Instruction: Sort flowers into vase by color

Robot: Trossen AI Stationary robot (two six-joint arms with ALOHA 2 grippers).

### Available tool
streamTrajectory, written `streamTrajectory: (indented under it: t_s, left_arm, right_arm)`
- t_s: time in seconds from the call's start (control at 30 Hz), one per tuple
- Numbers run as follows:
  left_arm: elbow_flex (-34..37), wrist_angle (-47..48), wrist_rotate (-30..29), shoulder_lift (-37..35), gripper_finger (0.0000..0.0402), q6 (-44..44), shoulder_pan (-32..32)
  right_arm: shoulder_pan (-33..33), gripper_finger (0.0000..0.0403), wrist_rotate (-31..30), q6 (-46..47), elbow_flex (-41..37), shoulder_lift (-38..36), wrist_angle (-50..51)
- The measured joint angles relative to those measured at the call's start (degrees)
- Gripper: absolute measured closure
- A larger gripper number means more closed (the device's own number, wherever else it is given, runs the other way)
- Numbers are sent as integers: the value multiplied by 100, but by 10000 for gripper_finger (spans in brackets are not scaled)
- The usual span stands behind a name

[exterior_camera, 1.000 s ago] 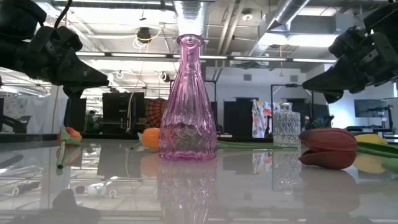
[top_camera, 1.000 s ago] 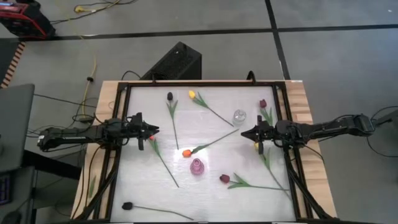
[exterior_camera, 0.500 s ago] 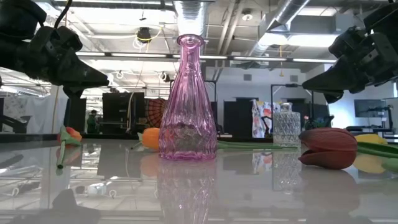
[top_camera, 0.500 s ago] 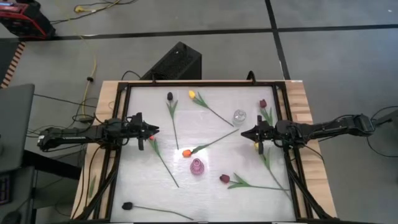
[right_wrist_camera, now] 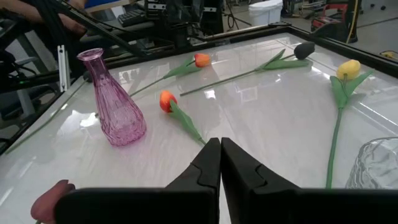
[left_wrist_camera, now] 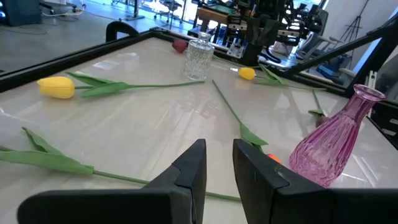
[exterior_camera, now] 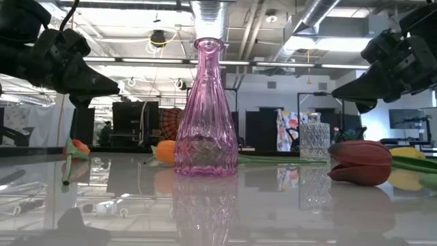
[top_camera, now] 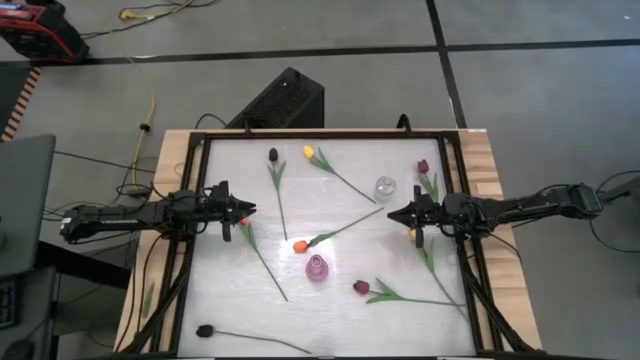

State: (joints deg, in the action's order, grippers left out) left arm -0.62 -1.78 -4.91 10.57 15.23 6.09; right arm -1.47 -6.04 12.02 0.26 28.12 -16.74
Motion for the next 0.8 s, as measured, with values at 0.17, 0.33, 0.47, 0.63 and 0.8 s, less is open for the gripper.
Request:
streamTrajectory:
  t_s: [0.17,0.33,0.47,0.63,0.8]
  left_arm:
    - [-1,0,0,-1,334,0,-1]
    - [0,-89,-237,-2,334,-250,-2]
    - [-1,-45,-306,-7,334,-200,0]
    - [-2,-24,133,-7,334,1413,-13]
    - [-2,49,225,6,334,1592,-30]
  right_arm:
    - [0,362,1,0,0,0,0]
    - [1,362,0,-1,-1,-2,-1]
    - [0,362,0,-1,1,-2,1]
    - [96,362,-300,-576,1,0,-30]
    - [150,362,-312,465,10,-2,-483]
